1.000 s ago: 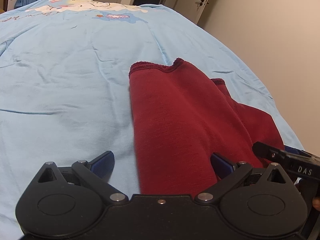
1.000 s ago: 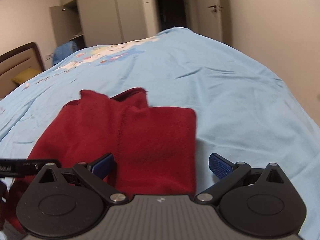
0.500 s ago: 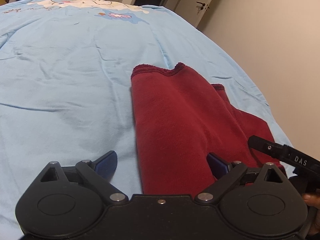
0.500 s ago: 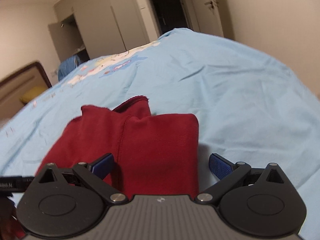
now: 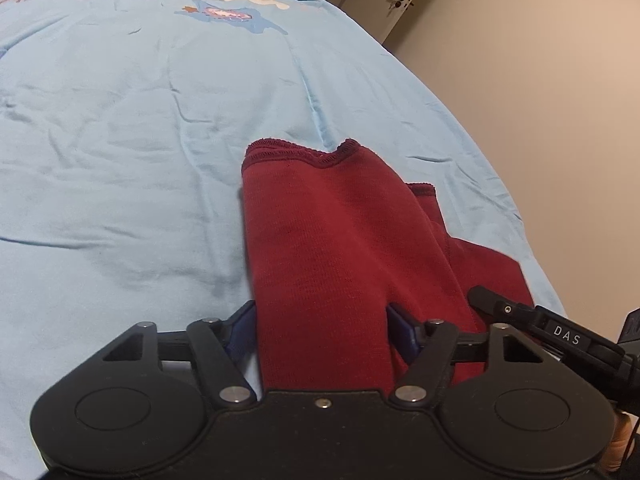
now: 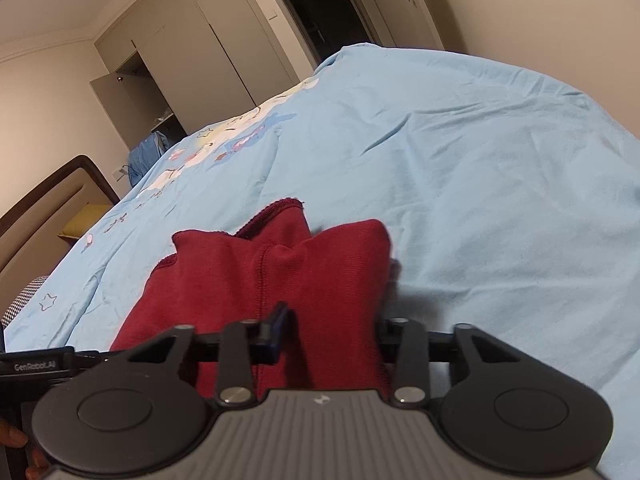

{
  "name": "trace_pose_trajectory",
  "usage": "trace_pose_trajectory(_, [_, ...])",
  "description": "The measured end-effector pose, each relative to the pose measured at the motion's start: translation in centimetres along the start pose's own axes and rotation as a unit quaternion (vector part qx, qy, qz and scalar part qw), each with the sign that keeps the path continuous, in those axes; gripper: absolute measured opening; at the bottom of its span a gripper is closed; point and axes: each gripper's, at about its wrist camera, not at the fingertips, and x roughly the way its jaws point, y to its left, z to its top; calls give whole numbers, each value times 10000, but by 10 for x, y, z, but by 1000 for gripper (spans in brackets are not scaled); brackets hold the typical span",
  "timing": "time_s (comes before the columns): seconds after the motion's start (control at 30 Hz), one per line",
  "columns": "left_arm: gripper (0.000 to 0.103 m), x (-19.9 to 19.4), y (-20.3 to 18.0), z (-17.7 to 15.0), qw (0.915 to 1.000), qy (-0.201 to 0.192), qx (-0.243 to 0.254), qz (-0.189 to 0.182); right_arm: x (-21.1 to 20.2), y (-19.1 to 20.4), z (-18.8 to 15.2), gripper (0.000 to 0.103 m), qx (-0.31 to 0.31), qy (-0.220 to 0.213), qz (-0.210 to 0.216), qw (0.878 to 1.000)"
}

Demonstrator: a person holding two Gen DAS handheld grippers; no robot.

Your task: Fold small clothes

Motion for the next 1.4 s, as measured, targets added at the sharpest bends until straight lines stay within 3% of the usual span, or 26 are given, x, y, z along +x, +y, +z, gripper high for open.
trace_pose_trajectory(0.03, [60, -2, 0, 0, 10000, -21, -11, 3, -2, 3, 1, 24, -47, -19, 14, 10000])
trace_pose_trajectory(0.23, [44, -15, -1, 7, 9999, -123, -11, -84, -15, 26, 13, 21, -334, -225, 82, 9992])
trace_pose_trajectory(0.4, [43, -28, 4, 26, 9992, -353, -112, -124, -12, 50, 31, 20, -409, -410, 383, 9976])
trace_pose_trajectory(0.73, [42, -62, 44, 82, 9954, -826, -251, 404, 38, 109, 65, 19, -495, -303, 1020, 9931])
trace_pose_trajectory(0.87, [42, -58, 73, 92, 9941, -712, -679, 454, 67, 118, 69, 19, -350, -58, 1010, 9943])
trace_pose_trajectory(0.97, [43, -46, 87, 86, 9930, -575, -884, 529, 86, 120, 65, 19, -515, 94, 770, 9957])
trace_pose_trajectory(1.17, [54, -35, 94, 77, 9905, -555, -1031, 719, 97, 118, 57, 39, -869, 141, 285, 9957])
trace_pose_trajectory(1.23, [67, -37, 93, 76, 9902, -568, -1002, 784, 91, 115, 55, 50, -918, 113, 216, 9955])
trace_pose_trajectory(1.4, [85, -51, 81, 75, 9888, -729, -893, 943, 68, 114, 52, 73, -1058, -95, 98, 9943])
